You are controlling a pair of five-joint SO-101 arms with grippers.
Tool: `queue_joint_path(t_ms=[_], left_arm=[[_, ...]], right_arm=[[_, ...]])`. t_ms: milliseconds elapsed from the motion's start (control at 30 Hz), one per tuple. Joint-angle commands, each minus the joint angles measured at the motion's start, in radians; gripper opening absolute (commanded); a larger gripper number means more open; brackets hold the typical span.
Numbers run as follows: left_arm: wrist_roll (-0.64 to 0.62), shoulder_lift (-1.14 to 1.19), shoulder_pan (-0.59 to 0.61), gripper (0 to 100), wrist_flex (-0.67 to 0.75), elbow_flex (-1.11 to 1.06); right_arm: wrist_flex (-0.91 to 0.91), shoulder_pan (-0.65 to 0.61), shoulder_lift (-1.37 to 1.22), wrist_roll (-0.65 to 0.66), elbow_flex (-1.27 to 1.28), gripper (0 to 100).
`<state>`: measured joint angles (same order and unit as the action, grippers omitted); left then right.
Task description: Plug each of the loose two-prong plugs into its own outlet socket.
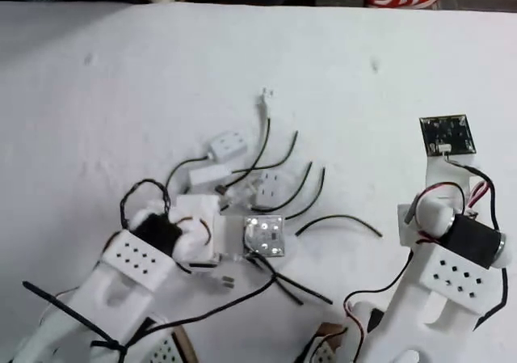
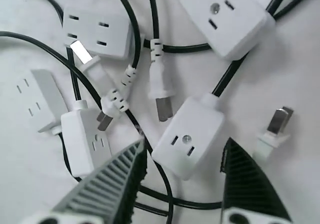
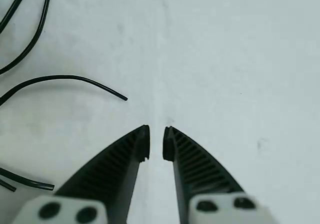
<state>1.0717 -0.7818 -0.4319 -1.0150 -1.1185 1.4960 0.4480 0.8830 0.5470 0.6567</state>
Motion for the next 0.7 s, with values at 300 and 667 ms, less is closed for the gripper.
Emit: queue_joint_path(t_ms=[300, 667], left_arm=[[-0.018, 0.260, -0.002, 25, 0.066, 0.078], [-0.121, 0.561, 0.016, 16, 0.069, 0.276]], right_arm=[[-0.010, 0.007, -0.002, 0.005, -0.005, 6.0], [-0.010, 0.007, -0.002, 0.006, -0.005, 6.0]])
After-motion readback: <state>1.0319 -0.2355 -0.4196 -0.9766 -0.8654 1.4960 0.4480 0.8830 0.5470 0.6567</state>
